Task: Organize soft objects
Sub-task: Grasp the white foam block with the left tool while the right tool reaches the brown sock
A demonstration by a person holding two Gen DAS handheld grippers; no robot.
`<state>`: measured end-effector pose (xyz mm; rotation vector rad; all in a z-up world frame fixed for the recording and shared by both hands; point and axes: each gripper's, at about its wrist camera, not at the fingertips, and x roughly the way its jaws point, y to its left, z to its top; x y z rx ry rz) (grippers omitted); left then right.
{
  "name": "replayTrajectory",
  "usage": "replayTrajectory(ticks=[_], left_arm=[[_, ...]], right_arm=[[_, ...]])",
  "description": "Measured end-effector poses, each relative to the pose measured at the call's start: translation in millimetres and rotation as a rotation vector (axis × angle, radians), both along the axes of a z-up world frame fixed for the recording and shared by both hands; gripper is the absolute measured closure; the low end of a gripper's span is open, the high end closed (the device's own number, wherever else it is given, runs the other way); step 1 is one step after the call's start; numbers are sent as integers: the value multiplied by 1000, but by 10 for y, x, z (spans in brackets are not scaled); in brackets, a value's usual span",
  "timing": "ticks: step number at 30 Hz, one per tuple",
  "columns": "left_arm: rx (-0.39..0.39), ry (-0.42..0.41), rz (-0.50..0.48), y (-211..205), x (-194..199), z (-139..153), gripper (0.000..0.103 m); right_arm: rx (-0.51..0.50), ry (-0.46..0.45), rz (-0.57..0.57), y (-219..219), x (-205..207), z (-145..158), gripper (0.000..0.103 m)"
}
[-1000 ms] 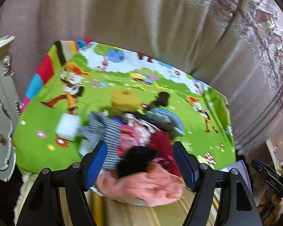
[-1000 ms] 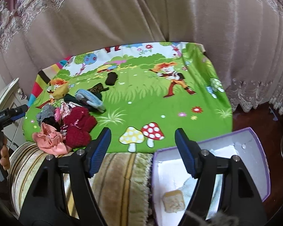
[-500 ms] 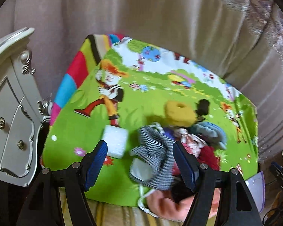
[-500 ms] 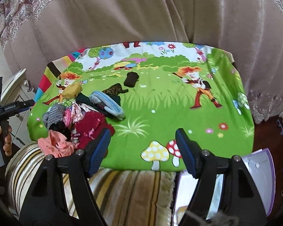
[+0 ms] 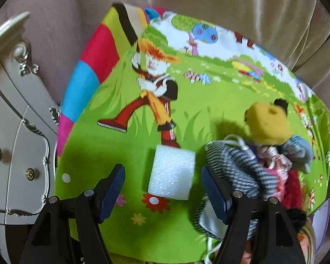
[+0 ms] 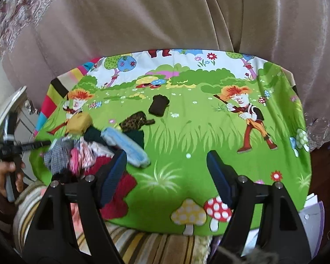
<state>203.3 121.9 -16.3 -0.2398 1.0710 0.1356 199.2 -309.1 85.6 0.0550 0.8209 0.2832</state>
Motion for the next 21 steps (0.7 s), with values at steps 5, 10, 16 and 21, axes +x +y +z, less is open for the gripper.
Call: replayTrajectory(ticks=[5,10,16,21], left_arm=[[17,40,-42,-40,58,-211,30],[16,54,-72,-72,111,-326,30],[33,40,-73,-65,169,-369,56],[29,-14,-25,26,107,-282,56]], right_arm=[[27,30,-15,-11,374,-51,24],[37,57,6,131,758,-146,23],[27,101,38,391,1193,-393,21],[32,157,48,574,1528,-675,21]])
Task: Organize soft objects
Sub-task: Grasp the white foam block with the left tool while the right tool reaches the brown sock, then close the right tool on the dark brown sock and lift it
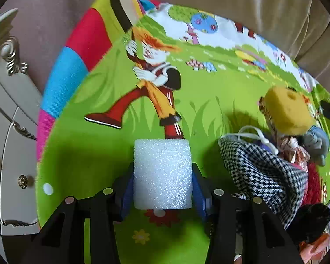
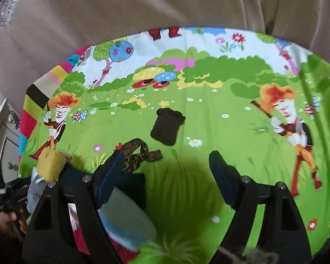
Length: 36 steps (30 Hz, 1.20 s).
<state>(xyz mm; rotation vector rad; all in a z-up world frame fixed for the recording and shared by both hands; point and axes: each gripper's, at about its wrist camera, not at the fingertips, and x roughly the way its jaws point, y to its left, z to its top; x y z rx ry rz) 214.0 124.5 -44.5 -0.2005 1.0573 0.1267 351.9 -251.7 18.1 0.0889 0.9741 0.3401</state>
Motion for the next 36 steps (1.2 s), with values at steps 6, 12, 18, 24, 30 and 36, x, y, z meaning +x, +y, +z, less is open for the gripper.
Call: replayTrajectory(ticks=[6,12,18,24,30,36], left_arm=[[44,-124,86,105,-116,249,56],[16,-222,92,28,-234,425,56],[3,-253,84,-35,-264,428,56],[5,-273,81,-82,-272,458,56],[-6,-304,76,-160,-355,565,56],[-36,-337,56,-335,-516,710,56]], right_arm=[[6,38,17,177,275,-267,21],[13,49,20,280,497,-420,21],[-39,61,34,406,700,-586,45],[-48,49,53,409,685,-619,77],[-33,-20,44,285,368,-337,78],[6,-76,21,53,-146,5,78]])
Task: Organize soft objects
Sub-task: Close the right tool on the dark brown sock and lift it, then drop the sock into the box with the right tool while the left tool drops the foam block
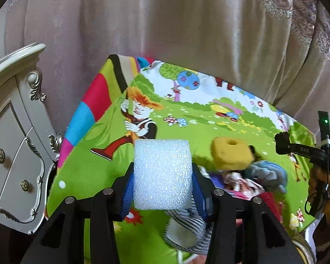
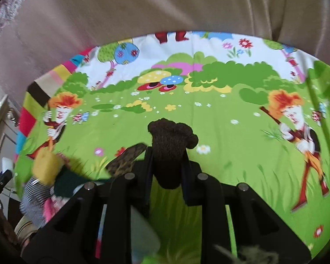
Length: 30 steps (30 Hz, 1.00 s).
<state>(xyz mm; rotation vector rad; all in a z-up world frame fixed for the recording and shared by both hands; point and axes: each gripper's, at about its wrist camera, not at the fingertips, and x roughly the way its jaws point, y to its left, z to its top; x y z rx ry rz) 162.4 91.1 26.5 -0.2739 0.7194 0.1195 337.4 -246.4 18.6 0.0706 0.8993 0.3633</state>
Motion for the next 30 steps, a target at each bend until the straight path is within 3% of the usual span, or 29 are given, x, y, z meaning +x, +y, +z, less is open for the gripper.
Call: replayTrajectory(ticks=[9,30], left_arm=[[-58,-40,-73,-422,-343,169,56],[-151,-23,-312,-1481,-1047,297,56]], right_arm=[[44,-34,0,-176,-834,305,78],[24,-47,-121,-817,-2297,405,78]])
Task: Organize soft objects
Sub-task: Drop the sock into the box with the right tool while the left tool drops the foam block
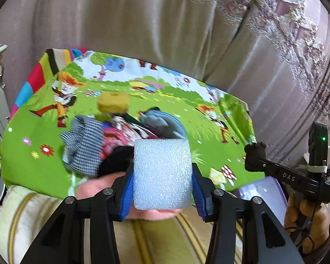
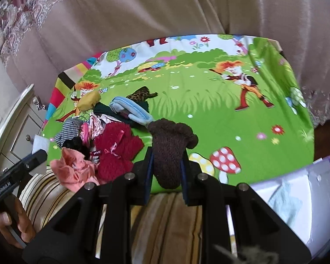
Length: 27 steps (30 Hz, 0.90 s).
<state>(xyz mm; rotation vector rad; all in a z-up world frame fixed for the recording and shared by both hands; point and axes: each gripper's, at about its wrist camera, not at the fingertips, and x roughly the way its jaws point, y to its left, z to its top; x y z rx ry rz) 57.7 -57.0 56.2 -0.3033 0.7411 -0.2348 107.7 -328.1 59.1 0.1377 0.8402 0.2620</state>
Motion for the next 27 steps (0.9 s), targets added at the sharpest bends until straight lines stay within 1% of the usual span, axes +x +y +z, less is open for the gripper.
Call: replayTrajectory(ticks=[3,8,14,17,19,27], left_arm=[[-2,5,-46,-177,-77,5,56],[-4,16,-101,-411,-158,20,56],[14,28,-175,-732,-234,40,56],[19,40,-213,-905,-249,40,56],[27,44,-242,-1042,-260,44,56],[57,69,-379,-1660,-223,41,56]], right_arm=[[-19,-12,-14,-94,-141,20,78],[-25,-22,-76,-418,-388,47,78],[-30,-18,-150,-812,-608,7,78],[-54,-20,-179,-961,-719,-20,78],[-84,-20,-198,-1059,-783,-47,78],[-112,-7,-283,-1494,-994,-133,76]])
